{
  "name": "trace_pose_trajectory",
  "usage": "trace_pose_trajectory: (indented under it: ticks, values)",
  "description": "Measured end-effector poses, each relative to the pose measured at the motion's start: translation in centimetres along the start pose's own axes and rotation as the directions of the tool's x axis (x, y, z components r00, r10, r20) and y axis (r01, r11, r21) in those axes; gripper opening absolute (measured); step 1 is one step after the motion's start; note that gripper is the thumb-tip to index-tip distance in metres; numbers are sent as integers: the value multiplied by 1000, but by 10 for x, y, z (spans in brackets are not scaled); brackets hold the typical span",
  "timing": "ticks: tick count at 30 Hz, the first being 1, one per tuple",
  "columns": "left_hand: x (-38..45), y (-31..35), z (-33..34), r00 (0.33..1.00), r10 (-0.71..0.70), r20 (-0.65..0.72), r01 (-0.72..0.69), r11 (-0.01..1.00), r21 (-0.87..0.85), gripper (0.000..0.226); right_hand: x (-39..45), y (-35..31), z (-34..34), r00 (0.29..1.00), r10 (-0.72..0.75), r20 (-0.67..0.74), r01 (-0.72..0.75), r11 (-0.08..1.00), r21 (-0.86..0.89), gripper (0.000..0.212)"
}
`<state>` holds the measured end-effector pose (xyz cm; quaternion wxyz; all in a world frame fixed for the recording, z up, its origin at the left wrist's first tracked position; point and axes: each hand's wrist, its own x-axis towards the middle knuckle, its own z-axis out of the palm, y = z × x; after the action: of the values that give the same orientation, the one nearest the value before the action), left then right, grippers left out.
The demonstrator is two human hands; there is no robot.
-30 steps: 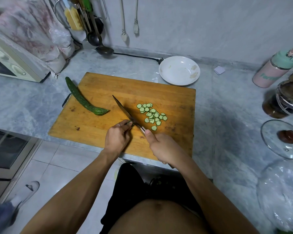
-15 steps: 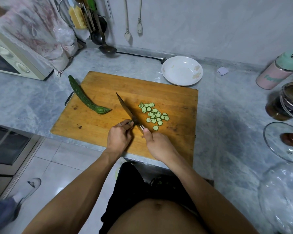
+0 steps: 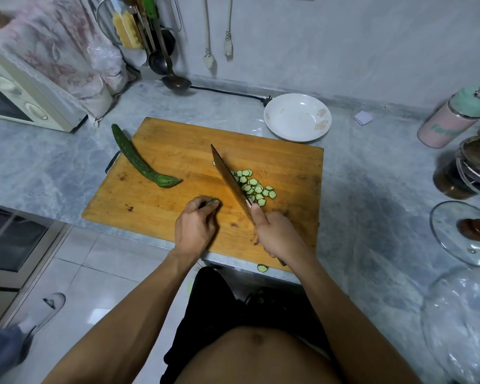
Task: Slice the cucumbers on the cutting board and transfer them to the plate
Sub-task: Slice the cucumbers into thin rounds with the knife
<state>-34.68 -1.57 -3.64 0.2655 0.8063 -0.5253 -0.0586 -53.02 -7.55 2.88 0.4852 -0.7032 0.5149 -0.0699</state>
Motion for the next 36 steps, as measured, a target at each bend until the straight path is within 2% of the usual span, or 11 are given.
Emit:
trace_pose_trajectory:
  ticks: [5,10,12,15,17,19,22,27,30,33,36]
  values:
    - [1,1,-3,1000,-5,7,6,1000,-25,29,-1,2,-4,1000,4,27,-5,1000,17,69]
    - [-10,-2,-4,974,217,-65,-222,972,-78,27,-5,10,-20,998,3,62,-4,1000,13,63]
    - [-17,4,-7,966,252,-57,-257,955,-145,23,-11,18,-29,998,-12,59,11,1000,14,60]
    - [-28,15,-11,971,238,31,-223,942,-252,19,-19,30,-38,999,-19,51,16,999,41,59]
    - [-33,21,-9,943,291,160,-241,932,-270,20,-23,38,-43,999,-12,41,10,999,49,59]
    - [-40,27,-3,863,430,265,-365,893,-262,22,-28,45,-45,999,-3,32,2,999,43,60]
    - [-43,31,9,663,671,332,-635,739,-224,23,-35,53,-46,999,27,20,-28,999,44,59]
    - [-28,45,11,412,787,459,-812,546,-207,27,-43,60,-46,999,45,22,-47,994,103,59]
    - [-21,50,8,321,808,494,-868,459,-188,25,-45,63,-47,998,45,33,-49,991,121,60]
    - [-19,52,7,252,821,512,-906,387,-174,37,-45,64,-47,998,51,32,-55,991,123,60]
    - [-23,49,12,219,830,513,-928,339,-152,34,-45,65,-48,998,45,37,-49,990,129,60]
